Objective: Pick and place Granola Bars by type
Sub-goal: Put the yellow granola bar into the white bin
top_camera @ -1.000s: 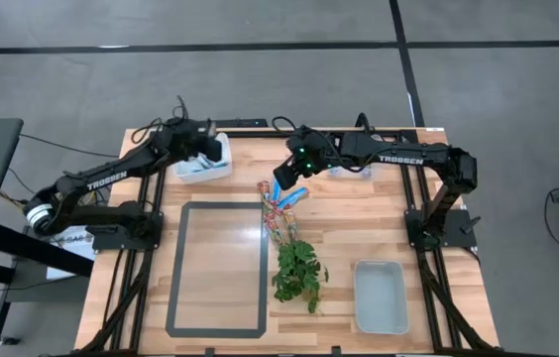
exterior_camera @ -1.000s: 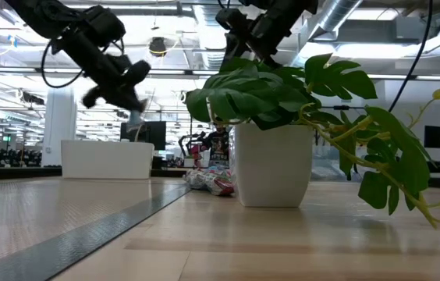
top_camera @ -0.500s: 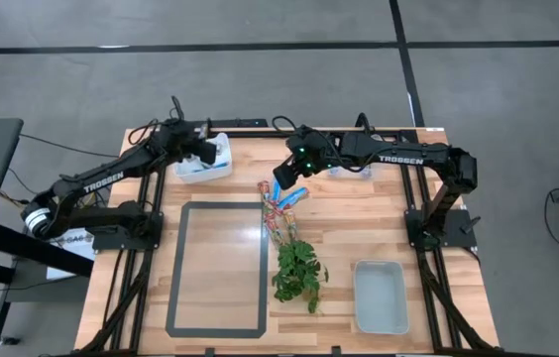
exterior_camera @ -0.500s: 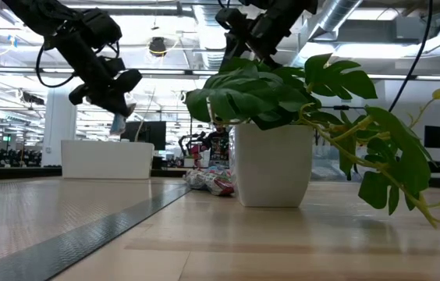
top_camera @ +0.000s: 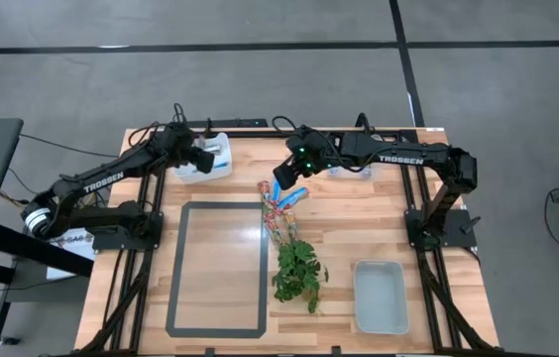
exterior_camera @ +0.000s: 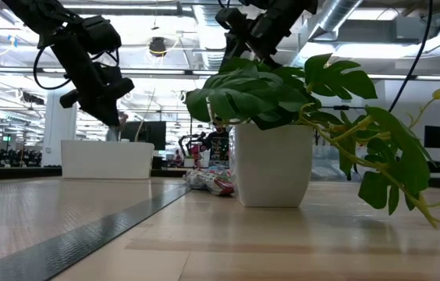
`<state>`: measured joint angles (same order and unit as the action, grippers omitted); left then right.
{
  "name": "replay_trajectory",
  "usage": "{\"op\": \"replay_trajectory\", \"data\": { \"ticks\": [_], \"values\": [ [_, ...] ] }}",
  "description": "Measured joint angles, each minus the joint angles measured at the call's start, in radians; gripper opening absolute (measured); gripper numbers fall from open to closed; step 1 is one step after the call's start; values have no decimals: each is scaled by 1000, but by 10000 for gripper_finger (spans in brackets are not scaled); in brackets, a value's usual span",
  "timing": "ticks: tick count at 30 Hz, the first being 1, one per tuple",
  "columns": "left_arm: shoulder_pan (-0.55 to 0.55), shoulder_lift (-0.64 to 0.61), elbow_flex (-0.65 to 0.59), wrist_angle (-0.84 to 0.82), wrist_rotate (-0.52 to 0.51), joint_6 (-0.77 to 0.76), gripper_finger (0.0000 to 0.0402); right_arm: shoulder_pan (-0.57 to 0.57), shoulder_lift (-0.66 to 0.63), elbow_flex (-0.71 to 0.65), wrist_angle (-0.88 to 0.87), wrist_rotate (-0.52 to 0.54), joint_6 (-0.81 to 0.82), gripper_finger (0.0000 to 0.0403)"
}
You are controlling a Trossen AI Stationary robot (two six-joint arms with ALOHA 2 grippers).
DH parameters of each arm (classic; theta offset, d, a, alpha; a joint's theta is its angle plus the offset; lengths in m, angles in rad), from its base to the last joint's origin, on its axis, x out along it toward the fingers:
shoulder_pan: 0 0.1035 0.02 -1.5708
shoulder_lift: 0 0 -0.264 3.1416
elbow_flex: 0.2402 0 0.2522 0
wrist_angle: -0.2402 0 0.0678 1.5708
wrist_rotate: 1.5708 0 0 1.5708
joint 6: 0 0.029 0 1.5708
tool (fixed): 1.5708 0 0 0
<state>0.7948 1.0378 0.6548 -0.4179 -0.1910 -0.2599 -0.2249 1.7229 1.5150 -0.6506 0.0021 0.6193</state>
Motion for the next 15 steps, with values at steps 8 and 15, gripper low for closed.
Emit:
{"op": "replay_trajectory", "data": {
  "ticks": [8, 15],
  "values": [
    [0, 0, 0, 23, 45, -41, 174, 0, 0, 0, 0, -6, -18, 258],
    [-5, 0, 0, 223, 311, -49, 188, 2, 0, 0, -21, -74, -126, 258]
  ]
}}
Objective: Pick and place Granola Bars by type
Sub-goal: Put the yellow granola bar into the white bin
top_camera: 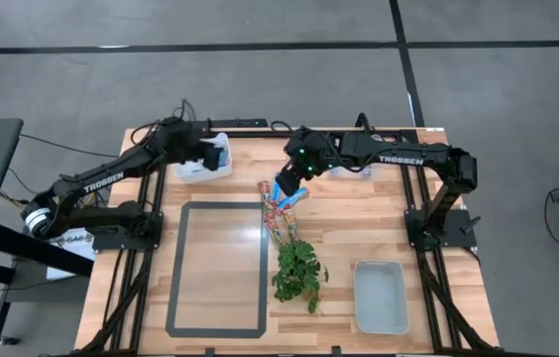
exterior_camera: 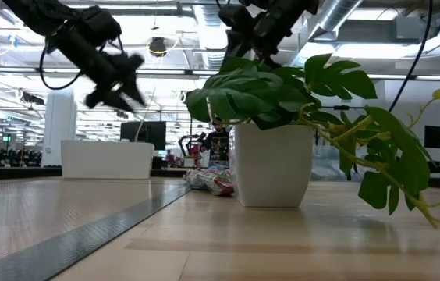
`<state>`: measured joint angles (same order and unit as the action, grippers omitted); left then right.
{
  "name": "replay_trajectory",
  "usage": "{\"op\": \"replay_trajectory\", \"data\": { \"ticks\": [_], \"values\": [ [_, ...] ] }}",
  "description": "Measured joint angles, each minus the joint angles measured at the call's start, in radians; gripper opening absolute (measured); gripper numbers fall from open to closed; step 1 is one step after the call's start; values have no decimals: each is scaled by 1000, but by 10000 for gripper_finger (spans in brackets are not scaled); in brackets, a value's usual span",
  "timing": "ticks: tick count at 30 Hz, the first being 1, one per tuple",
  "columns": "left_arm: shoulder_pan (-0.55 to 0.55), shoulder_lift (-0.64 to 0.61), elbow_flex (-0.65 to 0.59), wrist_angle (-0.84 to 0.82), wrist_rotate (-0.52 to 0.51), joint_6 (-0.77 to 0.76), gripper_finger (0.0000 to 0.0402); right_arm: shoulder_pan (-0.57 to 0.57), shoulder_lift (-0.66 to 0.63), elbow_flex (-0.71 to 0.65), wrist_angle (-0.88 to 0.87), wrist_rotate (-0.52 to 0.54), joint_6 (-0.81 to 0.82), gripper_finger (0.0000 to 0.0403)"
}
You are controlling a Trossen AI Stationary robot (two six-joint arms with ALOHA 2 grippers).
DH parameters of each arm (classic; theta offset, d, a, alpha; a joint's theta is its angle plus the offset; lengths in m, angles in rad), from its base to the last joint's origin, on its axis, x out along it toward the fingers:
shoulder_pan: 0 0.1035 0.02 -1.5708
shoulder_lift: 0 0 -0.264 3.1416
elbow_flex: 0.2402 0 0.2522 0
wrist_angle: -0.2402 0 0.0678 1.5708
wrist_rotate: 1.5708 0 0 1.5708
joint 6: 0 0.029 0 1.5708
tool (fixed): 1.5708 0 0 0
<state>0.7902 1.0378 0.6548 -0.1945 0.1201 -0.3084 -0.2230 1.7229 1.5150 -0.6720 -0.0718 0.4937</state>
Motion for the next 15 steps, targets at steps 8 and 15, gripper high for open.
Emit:
{"op": "replay_trajectory", "data": {
  "ticks": [8, 15],
  "values": [
    [-59, 0, 0, 395, 475, -71, 183, 39, 0, 0, -152, -1, 156, 258],
    [-150, 0, 0, 665, 554, -227, 174, 96, 0, 0, -191, 16, 197, 258]
  ]
}}
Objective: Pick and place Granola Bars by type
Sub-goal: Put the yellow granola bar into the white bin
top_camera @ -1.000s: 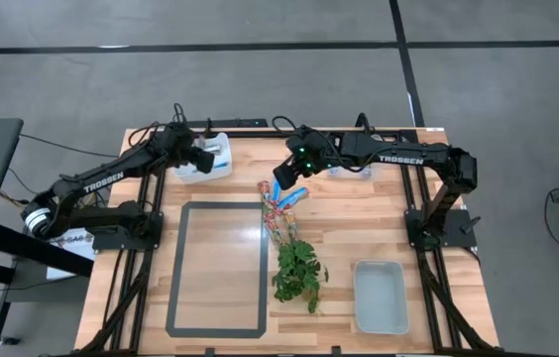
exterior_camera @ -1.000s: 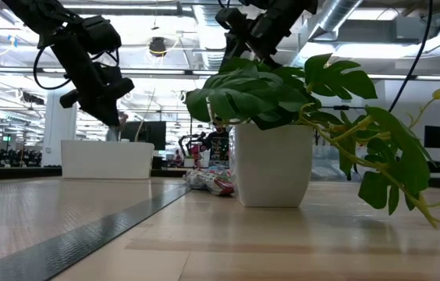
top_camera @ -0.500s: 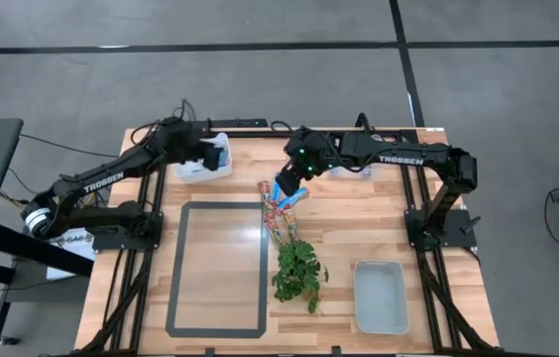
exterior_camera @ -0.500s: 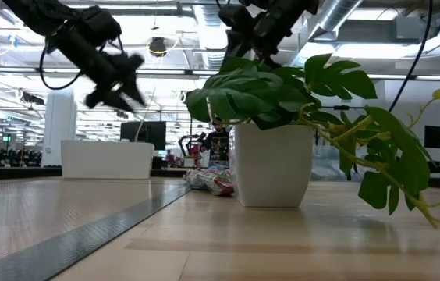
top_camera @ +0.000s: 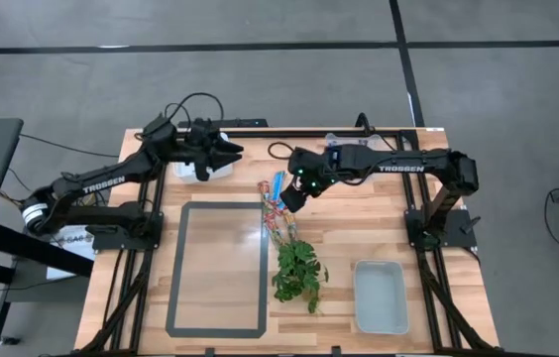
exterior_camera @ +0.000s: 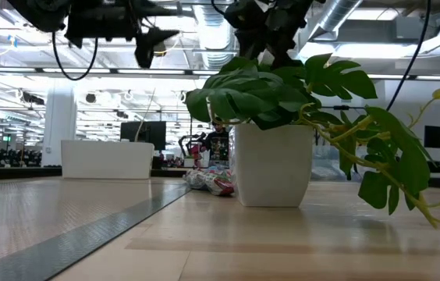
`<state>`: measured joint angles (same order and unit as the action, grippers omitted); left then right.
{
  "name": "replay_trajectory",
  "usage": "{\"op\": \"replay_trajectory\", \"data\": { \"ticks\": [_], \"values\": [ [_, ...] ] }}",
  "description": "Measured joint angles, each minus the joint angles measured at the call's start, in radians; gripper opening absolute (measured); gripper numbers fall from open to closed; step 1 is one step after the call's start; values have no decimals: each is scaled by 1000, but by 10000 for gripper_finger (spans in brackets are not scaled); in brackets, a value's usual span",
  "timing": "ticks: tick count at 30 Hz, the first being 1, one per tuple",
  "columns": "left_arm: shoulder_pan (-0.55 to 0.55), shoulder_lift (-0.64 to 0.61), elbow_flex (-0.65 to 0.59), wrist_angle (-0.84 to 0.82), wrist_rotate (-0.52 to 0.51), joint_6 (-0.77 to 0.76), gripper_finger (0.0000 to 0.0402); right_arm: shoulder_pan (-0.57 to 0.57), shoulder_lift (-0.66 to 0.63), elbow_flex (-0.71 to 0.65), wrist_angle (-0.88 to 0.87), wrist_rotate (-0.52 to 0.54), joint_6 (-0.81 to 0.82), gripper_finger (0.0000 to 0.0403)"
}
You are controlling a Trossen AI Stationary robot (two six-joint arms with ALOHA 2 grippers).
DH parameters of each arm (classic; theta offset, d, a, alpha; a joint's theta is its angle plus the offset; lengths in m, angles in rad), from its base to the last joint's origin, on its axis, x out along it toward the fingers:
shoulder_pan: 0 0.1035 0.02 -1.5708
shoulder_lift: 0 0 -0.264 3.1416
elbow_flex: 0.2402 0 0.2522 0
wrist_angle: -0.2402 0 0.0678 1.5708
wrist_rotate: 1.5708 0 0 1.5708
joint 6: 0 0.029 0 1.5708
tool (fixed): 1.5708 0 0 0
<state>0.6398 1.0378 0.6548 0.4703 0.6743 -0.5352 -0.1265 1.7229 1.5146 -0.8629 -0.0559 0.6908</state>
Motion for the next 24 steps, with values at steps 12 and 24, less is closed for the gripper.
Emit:
{"op": "replay_trajectory", "data": {
  "ticks": [12, 24],
  "values": [
    [-155, 0, 24, 116, -19, -84, 173, 53, 231, -1, -9, -74, 9, 258],
    [-206, 0, 50, 103, -31, -78, 173, 83, 365, -1, 20, -145, -13, 258]
  ]
}}
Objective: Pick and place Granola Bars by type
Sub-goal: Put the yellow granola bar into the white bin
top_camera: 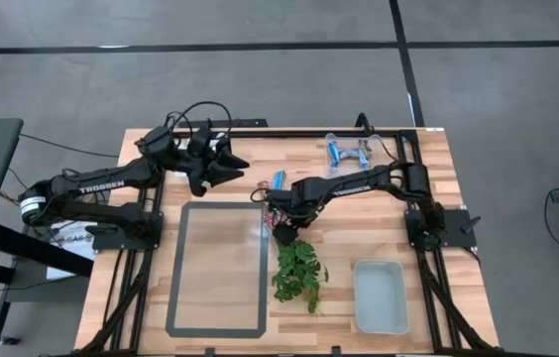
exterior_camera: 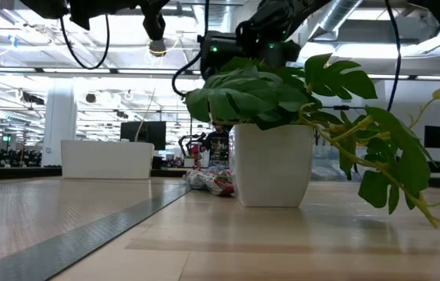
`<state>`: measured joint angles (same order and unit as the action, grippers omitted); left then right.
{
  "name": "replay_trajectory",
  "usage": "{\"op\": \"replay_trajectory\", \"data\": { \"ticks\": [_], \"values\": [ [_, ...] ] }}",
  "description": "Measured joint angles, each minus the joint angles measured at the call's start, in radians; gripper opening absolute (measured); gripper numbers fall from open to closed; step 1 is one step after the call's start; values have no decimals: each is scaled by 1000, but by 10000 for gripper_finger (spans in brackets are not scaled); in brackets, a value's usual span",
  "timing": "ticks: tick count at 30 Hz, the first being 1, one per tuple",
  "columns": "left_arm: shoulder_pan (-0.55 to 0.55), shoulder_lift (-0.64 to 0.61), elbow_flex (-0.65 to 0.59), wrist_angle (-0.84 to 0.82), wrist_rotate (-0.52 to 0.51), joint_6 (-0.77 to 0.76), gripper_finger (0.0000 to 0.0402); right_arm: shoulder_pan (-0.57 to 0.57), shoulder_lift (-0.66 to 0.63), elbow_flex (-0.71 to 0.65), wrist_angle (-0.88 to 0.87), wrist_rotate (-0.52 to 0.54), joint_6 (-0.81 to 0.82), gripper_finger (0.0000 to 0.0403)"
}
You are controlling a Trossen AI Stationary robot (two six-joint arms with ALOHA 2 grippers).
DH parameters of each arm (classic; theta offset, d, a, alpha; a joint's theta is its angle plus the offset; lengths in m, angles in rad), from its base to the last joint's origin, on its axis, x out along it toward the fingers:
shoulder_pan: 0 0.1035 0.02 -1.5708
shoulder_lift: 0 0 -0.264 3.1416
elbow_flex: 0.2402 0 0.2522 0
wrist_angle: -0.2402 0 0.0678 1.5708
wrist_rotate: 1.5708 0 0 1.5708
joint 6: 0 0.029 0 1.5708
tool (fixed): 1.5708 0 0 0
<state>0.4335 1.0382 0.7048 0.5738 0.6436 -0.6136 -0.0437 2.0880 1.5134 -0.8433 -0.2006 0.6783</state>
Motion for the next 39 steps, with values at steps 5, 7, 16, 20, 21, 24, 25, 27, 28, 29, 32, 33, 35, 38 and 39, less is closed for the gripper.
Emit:
{"op": "replay_trajectory", "data": {
  "ticks": [5, 7, 16, 20, 21, 24, 25, 27, 28, 29, 32, 33, 35, 38, 39],
  "values": [
    [-13, 0, 0, -8, -1, 0, 173, -3, 26, -2, 17, 7, -6, 256],
    [-15, 0, 0, -18, -4, -1, 173, -5, 38, 5, 55, 0, -6, 246],
    [-17, 0, 0, -27, -30, 0, 173, -14, 38, 0, 59, -6, -24, 105],
    [-17, 0, 0, -34, -30, 0, 173, -23, 37, 1, 79, -15, -24, 52],
    [-17, 0, 0, -35, -30, 0, 173, -25, 35, 1, 81, -17, -24, 43],
    [-17, 0, 0, -46, -31, 1, 173, -31, 20, 1, 88, -16, -24, 26],
    [-17, 0, 0, -52, -34, 1, 173, -33, 14, 1, 94, -13, -24, 23],
    [-17, 0, 0, -69, -49, 1, 173, -39, -3, 0, 92, -10, -24, 20],
    [-17, 0, 0, -82, -56, 2, 173, -41, -12, 1, 106, -10, -23, 21],
    [-15, 0, 0, -95, -62, 4, 173, -45, -23, 2, 111, -10, -24, 22],
    [-14, 0, 0, -127, -85, 5, 173, -58, -63, 1, 132, -10, -22, 28],
    [-14, 0, 0, -139, -95, 5, 173, -65, -77, 2, 142, -8, -17, 30],
    [-14, 0, 0, -154, -114, 3, 173, -78, -110, 1, 153, 0, -13, 31],
    [-14, 0, 0, -186, -151, -10, 173, -99, -167, 1, 191, 23, 2, 29],
    [-14, 0, 0, -195, -164, -15, 173, -107, -185, 1, 208, 24, 3, 28]
  ]
}}
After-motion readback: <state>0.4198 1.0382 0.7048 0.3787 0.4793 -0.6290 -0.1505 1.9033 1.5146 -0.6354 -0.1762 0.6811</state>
